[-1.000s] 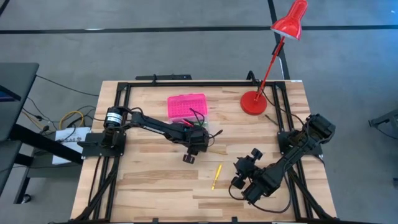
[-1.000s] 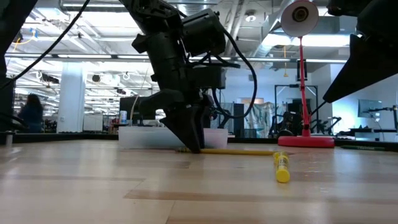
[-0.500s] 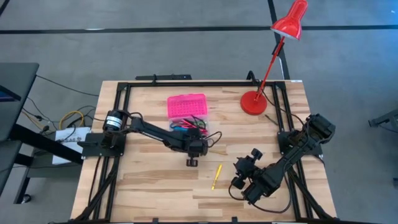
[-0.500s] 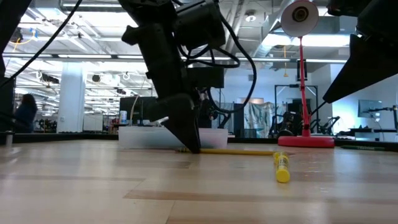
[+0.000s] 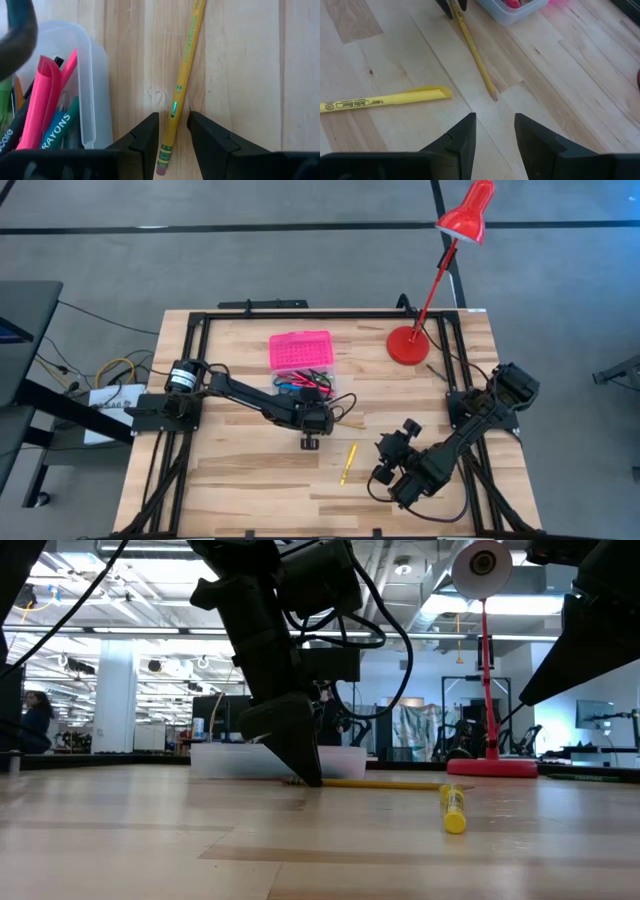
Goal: Pick & place school supplies into a supply box
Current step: Put the yellow pencil into the pink supply box
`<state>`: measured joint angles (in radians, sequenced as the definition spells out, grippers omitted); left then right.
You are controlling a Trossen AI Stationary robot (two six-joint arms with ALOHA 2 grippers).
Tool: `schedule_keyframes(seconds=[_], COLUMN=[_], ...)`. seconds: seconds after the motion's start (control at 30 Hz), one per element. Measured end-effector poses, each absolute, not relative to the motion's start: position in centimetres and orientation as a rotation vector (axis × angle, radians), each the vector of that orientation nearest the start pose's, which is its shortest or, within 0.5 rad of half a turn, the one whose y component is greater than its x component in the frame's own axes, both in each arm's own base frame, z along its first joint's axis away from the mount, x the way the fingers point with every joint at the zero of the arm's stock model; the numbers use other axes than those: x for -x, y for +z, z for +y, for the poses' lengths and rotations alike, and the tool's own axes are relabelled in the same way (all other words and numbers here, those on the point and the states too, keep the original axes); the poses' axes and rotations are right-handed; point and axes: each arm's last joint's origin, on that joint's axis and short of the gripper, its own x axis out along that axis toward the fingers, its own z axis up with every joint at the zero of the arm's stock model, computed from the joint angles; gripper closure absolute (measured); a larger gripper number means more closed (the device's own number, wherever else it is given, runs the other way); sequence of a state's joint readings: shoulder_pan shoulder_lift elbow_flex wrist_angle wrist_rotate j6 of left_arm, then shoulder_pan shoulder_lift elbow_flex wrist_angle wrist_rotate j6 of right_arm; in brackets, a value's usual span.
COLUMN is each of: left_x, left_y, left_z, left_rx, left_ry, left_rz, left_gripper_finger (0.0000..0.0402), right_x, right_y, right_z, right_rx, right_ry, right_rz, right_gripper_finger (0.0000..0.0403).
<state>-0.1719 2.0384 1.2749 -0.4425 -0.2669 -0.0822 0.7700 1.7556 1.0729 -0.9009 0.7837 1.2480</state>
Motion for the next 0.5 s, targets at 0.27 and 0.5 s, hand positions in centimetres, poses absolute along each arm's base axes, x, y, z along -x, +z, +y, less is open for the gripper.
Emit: schedule_keyframes(seconds=[0.27,0.5], left_x=[-39.2,-39.3], left_y=[13.0,13.0], left_z=[-4.2,-3.7], left_rx=[-0.121,-0.033], left_ry=[0.008,-0.011], left_rz=[1.227,1.235], left_gripper_finger=[0.0292,0.0292], right_x=[-22.6,-22.6], right_y=[16.7,16.7], right_z=[19.1,19.1], right_rx=[0.001,0.011], right_ry=[-0.625,-0.619], right_rz=[0.864,0.87], right_gripper_finger=[0.0276,0.0276])
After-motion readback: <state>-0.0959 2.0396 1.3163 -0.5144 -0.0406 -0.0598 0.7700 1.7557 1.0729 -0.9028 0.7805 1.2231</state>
